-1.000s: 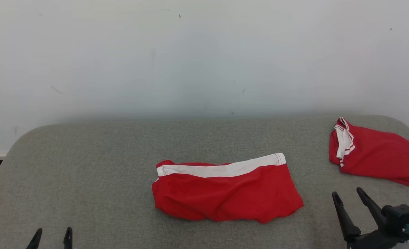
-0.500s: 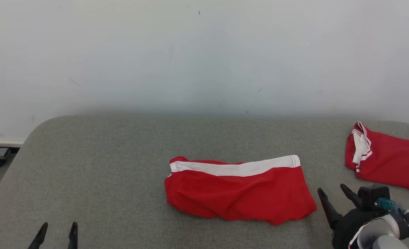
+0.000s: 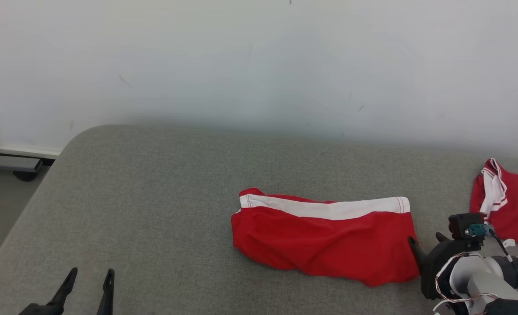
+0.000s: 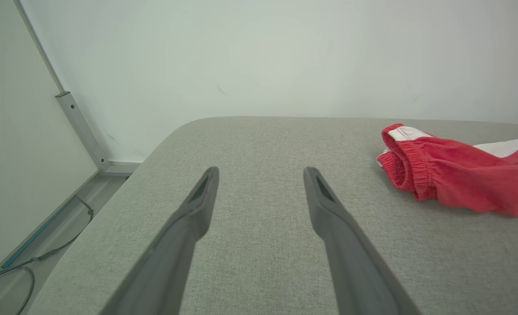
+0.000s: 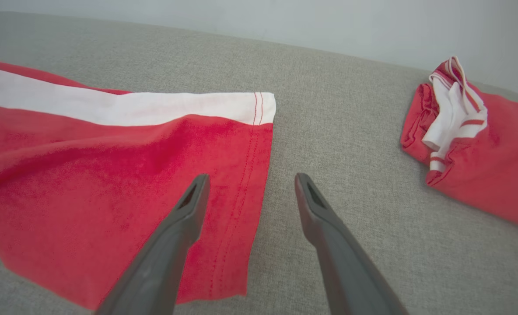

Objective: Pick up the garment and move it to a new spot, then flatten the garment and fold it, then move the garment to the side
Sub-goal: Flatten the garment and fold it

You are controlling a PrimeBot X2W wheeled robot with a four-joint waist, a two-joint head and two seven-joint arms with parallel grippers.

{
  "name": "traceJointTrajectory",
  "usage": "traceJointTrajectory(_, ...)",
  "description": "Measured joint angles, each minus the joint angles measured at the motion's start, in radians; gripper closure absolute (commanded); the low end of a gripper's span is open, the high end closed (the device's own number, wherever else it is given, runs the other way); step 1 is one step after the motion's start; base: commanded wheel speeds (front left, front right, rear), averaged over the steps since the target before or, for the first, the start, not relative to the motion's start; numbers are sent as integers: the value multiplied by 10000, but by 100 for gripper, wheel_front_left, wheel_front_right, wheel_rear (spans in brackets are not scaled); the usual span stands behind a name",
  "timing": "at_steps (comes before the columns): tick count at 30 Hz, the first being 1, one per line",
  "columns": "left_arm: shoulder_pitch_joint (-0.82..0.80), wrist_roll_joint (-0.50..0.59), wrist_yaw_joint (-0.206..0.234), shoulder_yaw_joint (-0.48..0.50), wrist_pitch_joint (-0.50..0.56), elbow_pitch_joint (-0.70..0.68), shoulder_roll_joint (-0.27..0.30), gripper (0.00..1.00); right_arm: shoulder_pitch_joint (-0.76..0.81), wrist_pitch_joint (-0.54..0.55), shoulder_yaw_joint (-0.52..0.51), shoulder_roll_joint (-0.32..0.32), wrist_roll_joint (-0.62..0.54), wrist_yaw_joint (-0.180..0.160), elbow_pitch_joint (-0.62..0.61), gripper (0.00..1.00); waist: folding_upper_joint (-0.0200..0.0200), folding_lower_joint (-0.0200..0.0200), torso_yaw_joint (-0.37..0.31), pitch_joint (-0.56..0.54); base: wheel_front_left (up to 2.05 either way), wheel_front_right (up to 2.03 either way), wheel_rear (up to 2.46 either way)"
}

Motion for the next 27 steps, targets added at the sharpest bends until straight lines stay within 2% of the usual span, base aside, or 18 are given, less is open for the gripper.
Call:
traceJointTrajectory(3, -178, -2, -113, -102, -88, 157, -4, 0, -286, -38, 42, 29, 171, 0, 763, 0, 1, 0, 205, 115, 0, 0, 0)
traceJointTrajectory(11, -477, -4, -209, -326, -174, 433, -10, 0, -739, 31, 111, 196, 460, 0, 1841, 0, 2, 0, 551, 381, 0, 0, 0)
traceJointTrajectory(19, -681, -2, -274, -539, -263, 483, -77, 0, -961, 54, -15, 192, 571, 0, 2236, 0, 2, 0, 805, 570, 0, 0, 0)
traceJointTrajectory(27, -952, -63, -376, -635, -479, 815, -59, 0, -1230, 566, -330, 13, 529, -2, 2366, 0, 2, 0, 1068, 818, 0, 0, 0)
